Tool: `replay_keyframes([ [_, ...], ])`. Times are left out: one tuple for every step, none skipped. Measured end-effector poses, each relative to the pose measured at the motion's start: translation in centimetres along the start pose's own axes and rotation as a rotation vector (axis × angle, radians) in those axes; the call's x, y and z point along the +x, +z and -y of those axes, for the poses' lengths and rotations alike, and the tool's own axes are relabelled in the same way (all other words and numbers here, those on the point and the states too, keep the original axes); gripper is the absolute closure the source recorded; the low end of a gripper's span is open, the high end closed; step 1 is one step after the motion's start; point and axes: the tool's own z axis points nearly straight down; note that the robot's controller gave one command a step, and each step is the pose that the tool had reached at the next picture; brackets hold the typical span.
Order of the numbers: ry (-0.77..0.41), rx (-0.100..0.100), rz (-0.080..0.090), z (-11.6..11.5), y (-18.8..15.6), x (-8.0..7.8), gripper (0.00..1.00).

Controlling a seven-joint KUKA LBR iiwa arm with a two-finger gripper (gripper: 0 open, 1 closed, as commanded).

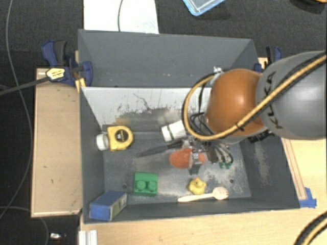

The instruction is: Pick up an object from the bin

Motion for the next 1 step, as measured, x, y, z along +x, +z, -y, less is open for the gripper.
replay_keyframes([
  [0.085,0.000,-0.006,1.23,-7.53,0.75,1.00],
])
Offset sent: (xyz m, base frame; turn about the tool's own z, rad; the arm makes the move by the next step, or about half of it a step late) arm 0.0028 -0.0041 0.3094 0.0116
